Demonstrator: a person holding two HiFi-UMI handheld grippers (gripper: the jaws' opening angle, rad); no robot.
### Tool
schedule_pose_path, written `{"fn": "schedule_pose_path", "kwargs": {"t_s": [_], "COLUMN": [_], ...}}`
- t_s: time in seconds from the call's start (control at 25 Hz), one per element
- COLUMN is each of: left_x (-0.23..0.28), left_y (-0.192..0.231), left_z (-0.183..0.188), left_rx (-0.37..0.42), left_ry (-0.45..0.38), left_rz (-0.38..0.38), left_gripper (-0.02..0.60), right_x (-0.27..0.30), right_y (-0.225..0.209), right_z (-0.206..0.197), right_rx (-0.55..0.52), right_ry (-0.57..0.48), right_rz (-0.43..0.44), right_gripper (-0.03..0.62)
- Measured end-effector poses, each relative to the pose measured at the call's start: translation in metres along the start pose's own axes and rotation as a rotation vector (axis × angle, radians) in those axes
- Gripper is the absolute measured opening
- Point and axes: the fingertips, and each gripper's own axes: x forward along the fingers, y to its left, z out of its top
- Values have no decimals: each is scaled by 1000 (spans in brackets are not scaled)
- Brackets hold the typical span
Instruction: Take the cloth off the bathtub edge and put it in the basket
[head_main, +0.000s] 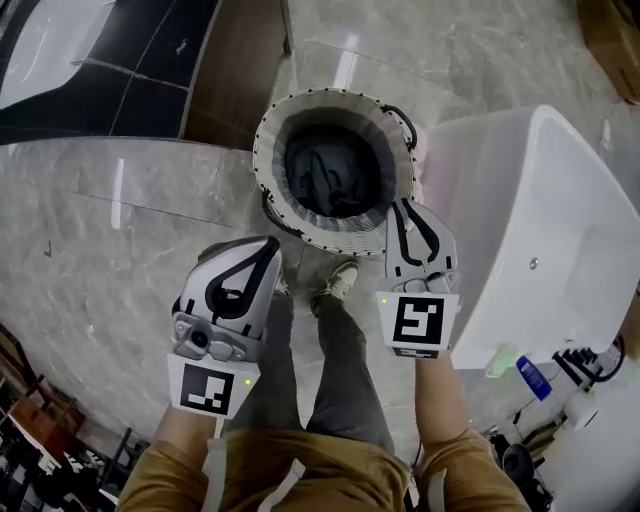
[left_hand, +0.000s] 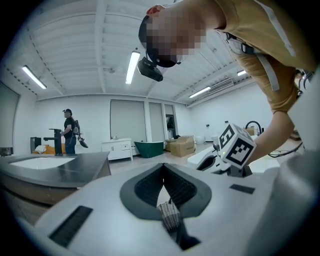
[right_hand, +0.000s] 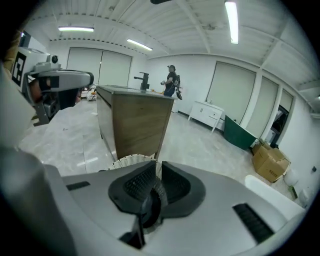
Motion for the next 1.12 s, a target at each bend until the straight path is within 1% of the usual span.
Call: {"fn": "schedule_pose_path", "kwargs": {"t_s": [0.2, 0.36, 0.52, 0.72, 0.88, 1.12], "left_x": [-14, -30, -52, -75, -88, -105], "left_y": [2, 5, 5, 11, 12, 14], "left_z": [53, 91, 124, 168, 199, 238], "left_rx": [26, 41, 57, 96, 129, 158], "left_ry": [-28, -40, -41, -70, -92, -133], "left_rz": [13, 26, 33, 46, 45, 53], "left_gripper": [6, 6, 6, 6, 6, 6], "right_x": [-51, -87, -129, -182, -220, -261], "right_y": [-16, -16, -12, -5, 2, -3], "right_z": [47, 78, 113, 167, 206, 244], "right_rx": [7, 12, 40, 73, 60, 57], "right_ry": [-54, -77, -117, -196, -269, -331], "right_rz": [-30, -24, -12, -7, -3, -35], "right_gripper": [6, 6, 6, 5, 5, 5]}}
